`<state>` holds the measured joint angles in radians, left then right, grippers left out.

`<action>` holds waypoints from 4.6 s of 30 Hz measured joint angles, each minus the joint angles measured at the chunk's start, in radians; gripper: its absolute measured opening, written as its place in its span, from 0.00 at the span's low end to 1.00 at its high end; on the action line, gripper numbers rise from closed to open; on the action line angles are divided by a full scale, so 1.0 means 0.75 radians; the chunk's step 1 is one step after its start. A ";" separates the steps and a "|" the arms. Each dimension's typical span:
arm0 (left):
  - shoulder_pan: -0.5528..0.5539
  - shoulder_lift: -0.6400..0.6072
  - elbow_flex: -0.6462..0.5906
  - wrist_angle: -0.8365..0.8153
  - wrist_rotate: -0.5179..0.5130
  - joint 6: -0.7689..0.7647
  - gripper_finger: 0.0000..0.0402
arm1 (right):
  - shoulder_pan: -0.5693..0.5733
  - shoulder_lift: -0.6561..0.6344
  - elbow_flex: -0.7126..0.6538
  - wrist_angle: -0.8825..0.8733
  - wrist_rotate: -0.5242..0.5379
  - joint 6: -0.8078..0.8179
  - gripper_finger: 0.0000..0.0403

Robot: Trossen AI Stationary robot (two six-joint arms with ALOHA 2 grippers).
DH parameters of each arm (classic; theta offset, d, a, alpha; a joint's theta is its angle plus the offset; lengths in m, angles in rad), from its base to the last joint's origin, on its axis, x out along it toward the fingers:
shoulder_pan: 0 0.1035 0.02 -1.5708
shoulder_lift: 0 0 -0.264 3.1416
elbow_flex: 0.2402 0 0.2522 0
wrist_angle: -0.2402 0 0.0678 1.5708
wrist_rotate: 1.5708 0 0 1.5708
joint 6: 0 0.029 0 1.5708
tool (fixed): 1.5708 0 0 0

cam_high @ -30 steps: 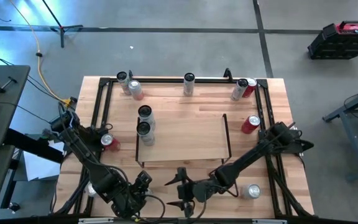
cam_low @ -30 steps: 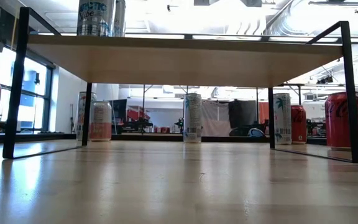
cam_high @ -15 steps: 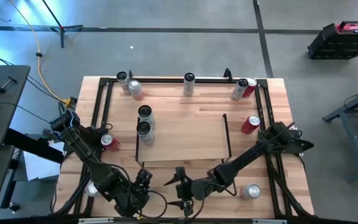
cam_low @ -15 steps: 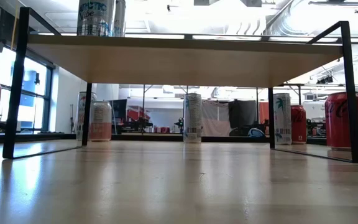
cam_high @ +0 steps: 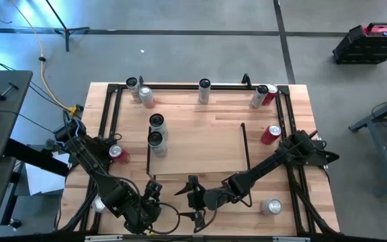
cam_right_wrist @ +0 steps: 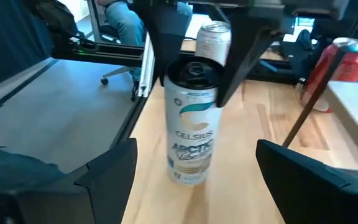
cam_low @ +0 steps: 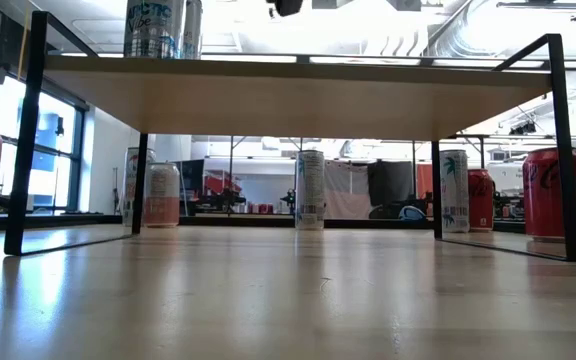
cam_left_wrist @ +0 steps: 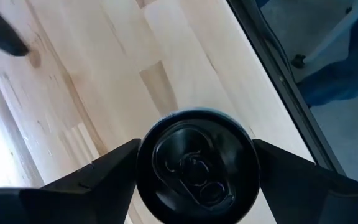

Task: Place canned beverage on shelf
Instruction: Put the white blue soda can aligned with the other white blue soda cans on the shelf

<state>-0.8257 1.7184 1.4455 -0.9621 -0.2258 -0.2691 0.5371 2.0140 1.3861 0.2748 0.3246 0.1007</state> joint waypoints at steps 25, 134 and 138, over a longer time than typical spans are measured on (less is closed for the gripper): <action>-0.261 -0.074 0.125 -0.465 -0.330 -0.734 0.73 | -0.054 0.000 0.000 0.054 0.009 -0.093 0.80; -0.178 -0.046 -0.209 0.125 -0.516 -0.725 0.72 | 0.023 0.143 0.000 0.235 0.295 0.069 0.80; -0.161 0.000 -0.209 0.128 -0.518 -0.750 0.72 | 0.010 0.167 0.000 0.309 0.283 0.067 0.80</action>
<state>-0.9463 1.7183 1.2888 -0.8661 -0.6144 -0.8314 0.5445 2.1396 1.3861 0.5068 0.5367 0.1510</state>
